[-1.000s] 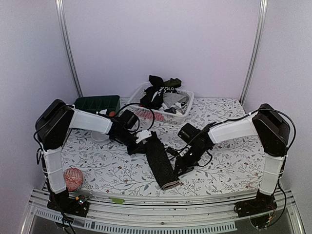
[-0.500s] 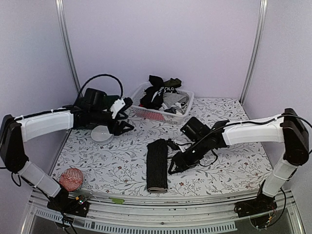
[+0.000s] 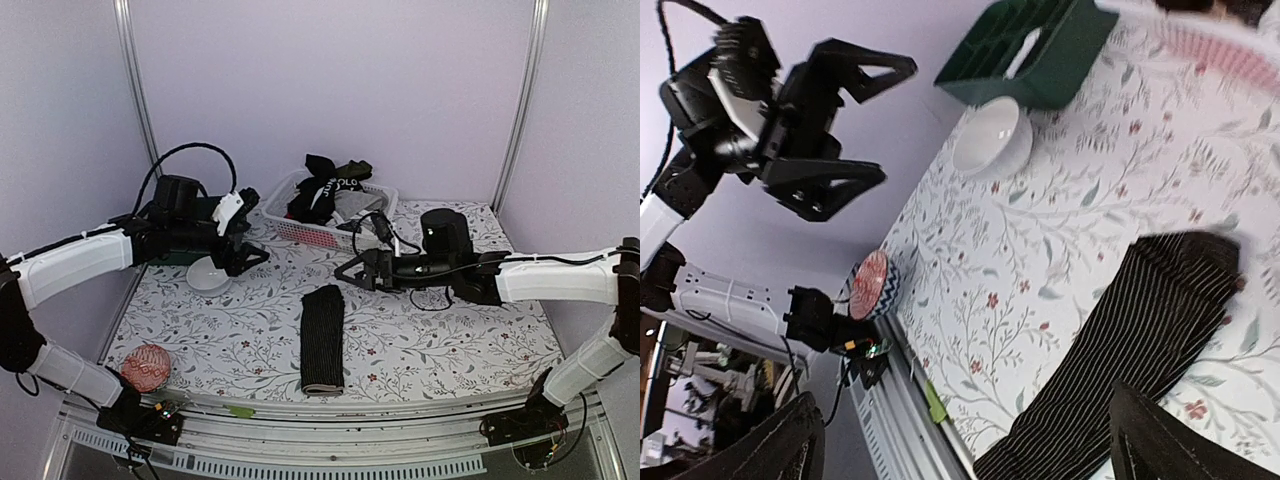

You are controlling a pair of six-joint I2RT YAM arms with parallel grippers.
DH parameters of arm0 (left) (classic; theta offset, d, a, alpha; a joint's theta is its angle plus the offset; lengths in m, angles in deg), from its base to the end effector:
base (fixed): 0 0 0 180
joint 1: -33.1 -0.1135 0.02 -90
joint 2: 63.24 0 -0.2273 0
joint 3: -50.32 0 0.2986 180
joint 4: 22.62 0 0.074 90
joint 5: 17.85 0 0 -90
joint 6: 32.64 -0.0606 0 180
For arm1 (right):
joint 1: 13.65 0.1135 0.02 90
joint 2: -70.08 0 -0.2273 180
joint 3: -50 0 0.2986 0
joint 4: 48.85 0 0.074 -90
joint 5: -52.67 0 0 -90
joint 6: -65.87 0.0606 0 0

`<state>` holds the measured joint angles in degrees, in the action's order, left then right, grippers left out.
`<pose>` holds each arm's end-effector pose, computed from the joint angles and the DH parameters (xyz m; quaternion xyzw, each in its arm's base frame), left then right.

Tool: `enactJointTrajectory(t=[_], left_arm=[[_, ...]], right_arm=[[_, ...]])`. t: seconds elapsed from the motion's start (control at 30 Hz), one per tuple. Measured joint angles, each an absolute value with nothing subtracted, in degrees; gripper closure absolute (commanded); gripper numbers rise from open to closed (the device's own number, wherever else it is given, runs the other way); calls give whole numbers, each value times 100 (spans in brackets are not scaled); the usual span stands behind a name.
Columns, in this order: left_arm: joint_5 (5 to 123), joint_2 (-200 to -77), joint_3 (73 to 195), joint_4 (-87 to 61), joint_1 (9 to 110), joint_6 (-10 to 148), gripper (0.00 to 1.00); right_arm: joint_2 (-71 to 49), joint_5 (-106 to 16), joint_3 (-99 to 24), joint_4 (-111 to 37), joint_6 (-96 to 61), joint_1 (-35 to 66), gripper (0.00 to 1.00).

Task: Roll the underwear
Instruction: Adjust the underwear at the center of the board.

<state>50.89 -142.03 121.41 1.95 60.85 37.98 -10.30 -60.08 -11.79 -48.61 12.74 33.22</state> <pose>0.3279 -0.1973 0.2268 0.4257 0.7534 -0.1957 0.4614 0.2481 0.2992 0.2005 -0.1838 0.7842 0.5002 0.3178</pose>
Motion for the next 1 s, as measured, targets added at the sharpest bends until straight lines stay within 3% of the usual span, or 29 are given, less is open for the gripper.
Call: enactJointTrajectory(t=[0.37,0.67,1.0], left_arm=[[4348,-13167,10624,378,6021,4625,4],[3314,-12732,9768,-81,6008,4994,4],[3006,-12660,9497,-363,6177,4880,4]], right_arm=[[-3157,-8744,-1162,-5917,2320,3825,1],[-4005,-9356,-1651,-6371,2657,4054,1],[-5187,-9627,-1747,-7484,3158,4105,1]])
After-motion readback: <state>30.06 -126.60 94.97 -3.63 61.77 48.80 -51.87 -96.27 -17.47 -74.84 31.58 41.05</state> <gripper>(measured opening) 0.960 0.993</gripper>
